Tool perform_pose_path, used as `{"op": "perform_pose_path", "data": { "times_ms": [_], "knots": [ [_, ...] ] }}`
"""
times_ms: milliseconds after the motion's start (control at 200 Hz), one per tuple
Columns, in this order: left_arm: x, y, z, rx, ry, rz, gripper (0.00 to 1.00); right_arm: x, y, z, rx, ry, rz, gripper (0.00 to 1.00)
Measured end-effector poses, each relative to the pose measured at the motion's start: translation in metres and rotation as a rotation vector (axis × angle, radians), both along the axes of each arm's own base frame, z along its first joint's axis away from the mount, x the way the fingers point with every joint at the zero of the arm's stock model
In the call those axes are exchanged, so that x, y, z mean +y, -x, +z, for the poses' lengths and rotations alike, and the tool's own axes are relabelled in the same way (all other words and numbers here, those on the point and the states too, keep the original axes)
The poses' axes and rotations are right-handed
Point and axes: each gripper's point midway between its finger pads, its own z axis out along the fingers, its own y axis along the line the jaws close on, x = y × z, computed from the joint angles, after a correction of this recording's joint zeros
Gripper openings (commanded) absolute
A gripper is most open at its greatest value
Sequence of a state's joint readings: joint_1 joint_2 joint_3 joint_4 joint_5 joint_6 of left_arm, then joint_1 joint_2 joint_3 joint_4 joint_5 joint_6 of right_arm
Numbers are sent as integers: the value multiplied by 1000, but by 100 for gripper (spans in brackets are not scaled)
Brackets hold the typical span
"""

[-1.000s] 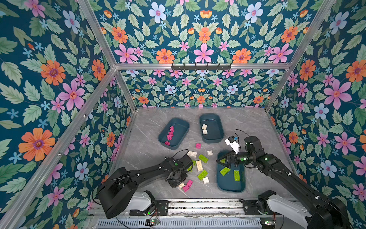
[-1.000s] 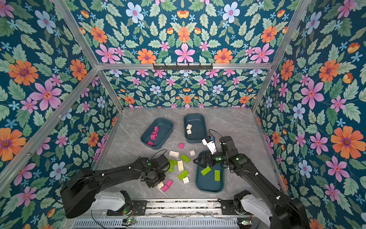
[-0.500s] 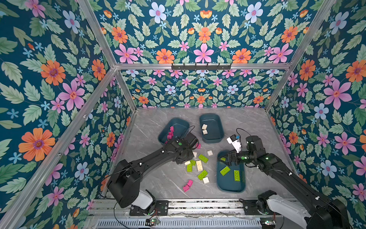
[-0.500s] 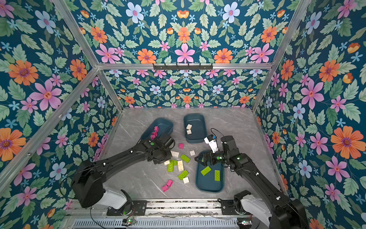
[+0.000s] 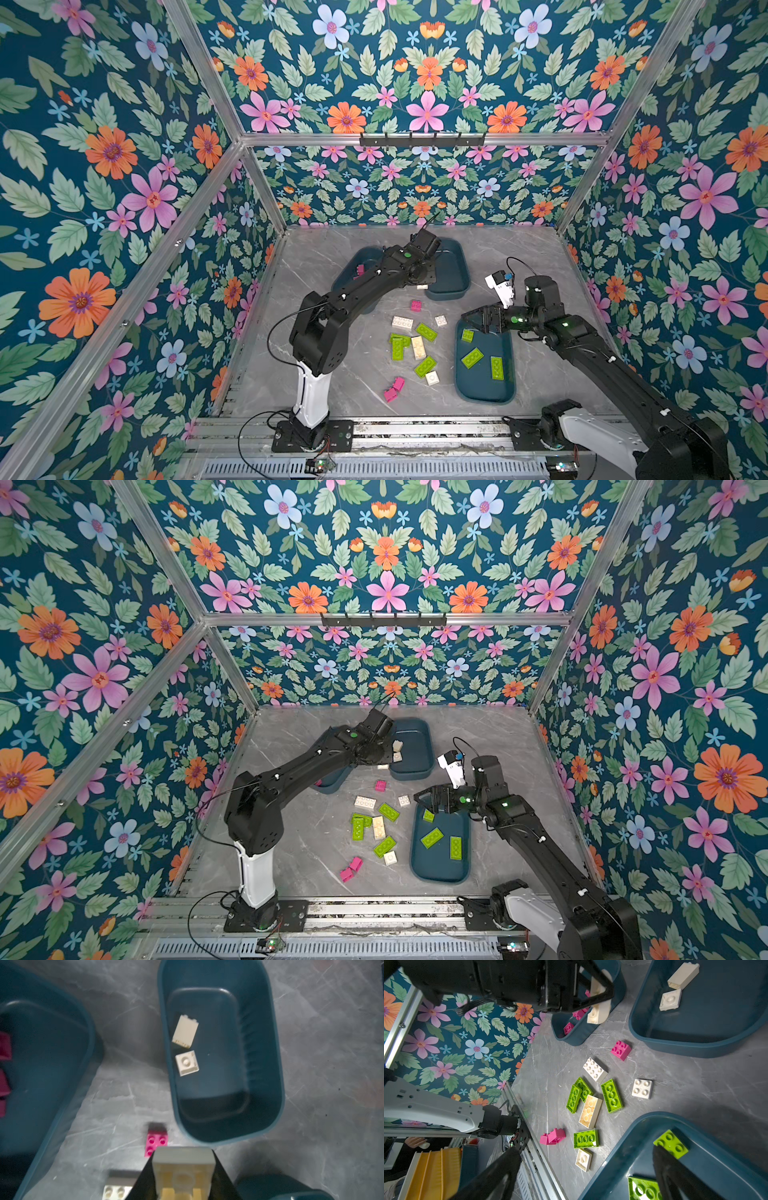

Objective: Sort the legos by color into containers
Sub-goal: 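Carry the cream brick to the tub of white bricks and release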

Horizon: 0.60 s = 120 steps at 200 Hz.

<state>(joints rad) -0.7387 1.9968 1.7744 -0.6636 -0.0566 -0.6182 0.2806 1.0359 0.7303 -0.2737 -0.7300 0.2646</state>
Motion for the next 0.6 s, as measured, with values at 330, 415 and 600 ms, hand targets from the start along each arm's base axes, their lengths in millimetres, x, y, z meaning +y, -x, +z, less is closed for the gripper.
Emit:
{"op": "perform_pose_path", "data": {
  "times_ms": [330,415,600],
  "knots": [
    [-36,-33,-32,-26,-14,-71,29,-3,-1,1,-13,17,2,99],
    [-41,-40,-42,-29,-25,-77,33,-3,0,0,-6,21,3,99],
    [-45,-44,-54,-24,-40,-92,58,-6,2,-4,8,36,1,99]
  ]
}}
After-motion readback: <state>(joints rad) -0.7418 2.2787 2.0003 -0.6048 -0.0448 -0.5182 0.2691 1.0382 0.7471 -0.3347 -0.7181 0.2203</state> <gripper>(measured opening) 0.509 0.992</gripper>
